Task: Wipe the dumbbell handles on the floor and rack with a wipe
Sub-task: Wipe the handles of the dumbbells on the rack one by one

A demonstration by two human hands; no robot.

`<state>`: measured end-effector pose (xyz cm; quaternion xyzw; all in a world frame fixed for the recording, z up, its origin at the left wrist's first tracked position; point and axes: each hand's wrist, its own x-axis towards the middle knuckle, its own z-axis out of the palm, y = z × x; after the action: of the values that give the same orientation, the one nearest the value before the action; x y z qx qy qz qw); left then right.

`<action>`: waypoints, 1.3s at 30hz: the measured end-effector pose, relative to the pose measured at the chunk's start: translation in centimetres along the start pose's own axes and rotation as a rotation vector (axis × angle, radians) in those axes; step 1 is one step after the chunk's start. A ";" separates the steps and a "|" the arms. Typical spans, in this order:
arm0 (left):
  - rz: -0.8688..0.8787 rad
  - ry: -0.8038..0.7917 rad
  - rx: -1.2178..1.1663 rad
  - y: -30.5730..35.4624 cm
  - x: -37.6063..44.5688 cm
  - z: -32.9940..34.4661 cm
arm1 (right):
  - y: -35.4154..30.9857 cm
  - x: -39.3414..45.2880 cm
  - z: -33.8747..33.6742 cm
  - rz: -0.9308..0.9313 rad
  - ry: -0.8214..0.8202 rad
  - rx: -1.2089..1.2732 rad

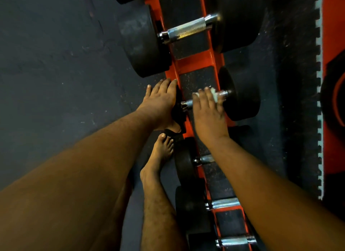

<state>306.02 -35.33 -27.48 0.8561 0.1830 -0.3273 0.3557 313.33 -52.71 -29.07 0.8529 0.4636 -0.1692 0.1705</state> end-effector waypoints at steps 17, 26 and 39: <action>0.009 0.007 -0.011 -0.1 -0.2 0.1 | -3.6 -0.3 -1.0 1.458 0.203 2.292; 0.000 0.016 0.000 0.1 -0.2 0.1 | -0.7 3.6 -2.9 1.464 0.351 2.475; -0.003 0.012 -0.001 0.3 -0.5 -0.1 | -3.8 2.4 -1.3 1.135 -0.099 2.248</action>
<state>305.88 -35.47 -26.98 0.8576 0.1865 -0.3225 0.3547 311.55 -48.39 -29.48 0.5979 -0.3743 -0.4044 -0.5822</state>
